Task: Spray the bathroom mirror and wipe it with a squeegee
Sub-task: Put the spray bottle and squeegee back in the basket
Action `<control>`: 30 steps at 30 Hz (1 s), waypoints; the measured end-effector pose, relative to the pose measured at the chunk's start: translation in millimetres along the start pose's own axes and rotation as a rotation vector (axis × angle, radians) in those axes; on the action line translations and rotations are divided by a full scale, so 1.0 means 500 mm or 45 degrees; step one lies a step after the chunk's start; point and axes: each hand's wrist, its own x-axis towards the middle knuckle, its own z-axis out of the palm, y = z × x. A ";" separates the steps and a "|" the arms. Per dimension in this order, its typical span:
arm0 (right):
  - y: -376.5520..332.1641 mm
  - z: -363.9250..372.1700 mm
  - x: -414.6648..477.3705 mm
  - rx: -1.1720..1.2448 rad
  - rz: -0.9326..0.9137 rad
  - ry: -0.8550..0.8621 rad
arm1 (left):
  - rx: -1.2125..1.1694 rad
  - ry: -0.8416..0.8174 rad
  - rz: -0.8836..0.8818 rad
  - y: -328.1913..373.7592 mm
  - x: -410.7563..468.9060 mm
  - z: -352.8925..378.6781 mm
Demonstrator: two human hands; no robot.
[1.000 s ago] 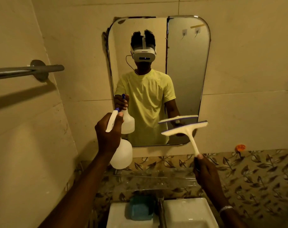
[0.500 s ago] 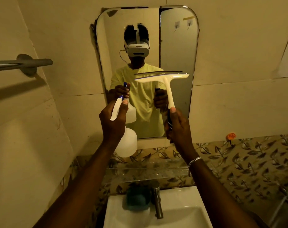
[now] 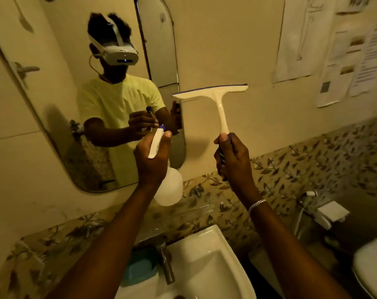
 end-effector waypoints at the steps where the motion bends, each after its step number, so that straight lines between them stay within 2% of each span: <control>1: 0.005 -0.031 0.000 -0.015 0.007 0.029 | -0.008 -0.030 0.000 0.004 -0.010 0.032; 10: 0.080 -0.317 -0.027 -0.287 0.154 0.198 | -0.204 -0.373 -0.104 0.031 -0.138 0.300; 19: 0.246 -0.597 -0.103 -0.616 0.477 0.238 | -0.330 -0.895 -0.287 -0.010 -0.349 0.540; 23: 0.336 -0.698 -0.155 -0.729 0.586 0.266 | -0.302 -1.068 -0.354 -0.044 -0.471 0.615; 27: 0.439 -0.786 -0.226 -0.870 0.751 0.188 | -0.196 -1.288 -0.526 -0.106 -0.601 0.686; 30: 0.514 -0.834 -0.284 -0.915 0.865 0.155 | -0.078 -1.376 -0.546 -0.137 -0.687 0.720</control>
